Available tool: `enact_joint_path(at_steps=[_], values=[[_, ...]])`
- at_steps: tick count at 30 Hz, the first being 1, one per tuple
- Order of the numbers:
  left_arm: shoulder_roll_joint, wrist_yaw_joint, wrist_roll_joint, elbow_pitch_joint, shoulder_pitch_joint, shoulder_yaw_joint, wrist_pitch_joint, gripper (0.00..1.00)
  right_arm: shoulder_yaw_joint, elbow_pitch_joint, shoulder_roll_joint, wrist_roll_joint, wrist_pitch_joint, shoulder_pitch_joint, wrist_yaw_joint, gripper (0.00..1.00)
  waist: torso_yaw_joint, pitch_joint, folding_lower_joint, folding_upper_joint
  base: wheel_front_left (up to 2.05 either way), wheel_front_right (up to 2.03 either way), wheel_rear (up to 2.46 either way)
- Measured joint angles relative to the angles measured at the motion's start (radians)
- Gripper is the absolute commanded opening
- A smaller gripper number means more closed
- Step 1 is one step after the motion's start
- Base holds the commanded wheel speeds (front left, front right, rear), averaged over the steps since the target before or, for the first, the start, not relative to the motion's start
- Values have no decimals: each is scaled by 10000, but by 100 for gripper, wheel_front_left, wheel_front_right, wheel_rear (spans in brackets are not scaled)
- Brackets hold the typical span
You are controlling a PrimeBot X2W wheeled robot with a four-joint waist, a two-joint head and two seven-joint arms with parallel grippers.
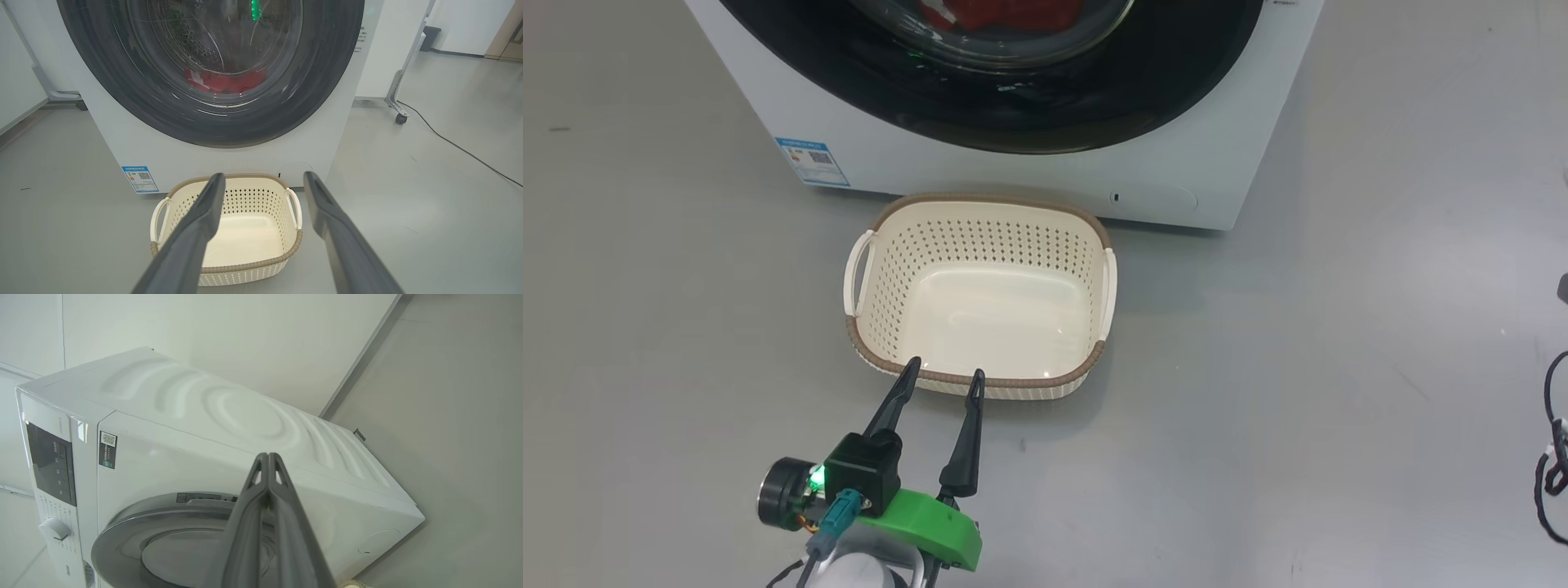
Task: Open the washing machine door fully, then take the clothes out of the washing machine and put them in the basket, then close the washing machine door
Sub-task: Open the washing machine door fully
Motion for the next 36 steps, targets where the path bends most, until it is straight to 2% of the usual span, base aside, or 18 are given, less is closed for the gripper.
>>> enact_joint_path(at_steps=[5, 7, 11, 17, 25, 30, 36], values=[[0, 0, 0, -117, -221, -232, 0, 100, 27, 4, -414, 176, 552, -842, -209, 0, 263, 437, 0, 0, 0, 0, 0], [-2, 0, -6, -201, -305, -286, 0, 100, -44, 2, -430, 616, 830, -1277, -284, 0, 374, 605, 0, 0, 0, 0, 0], [-4, 0, -17, -326, -420, -380, 0, 100, -58, 17, -506, 1055, 1294, -2102, -600, 0, 586, 950, 0, 0, 0, 0, 0], [-6, 0, -155, -408, -432, -556, 0, 100, -25, 184, -1072, 1287, 2036, -2859, -1028, 0, 921, 1426, 0, 0, 0, 0, 0], [-10, 0, -259, -543, -437, -546, 0, 100, 380, 430, -1398, 1639, 3089, -4011, -1396, 0, 1286, 1995, 1, 0, 0, 0, 0], [-12, 0, -288, -665, -469, -570, 0, 100, 514, 740, -1388, 2186, 3733, -4757, -1632, 0, 1491, 2289, 1, 0, 0, 0, 0], [-15, 0, -366, -713, -468, -577, 0, 100, 612, 1012, -1289, 2546, 4240, -5415, -1672, 0, 1638, 2524, 1, 0, 0, 0, 0]])
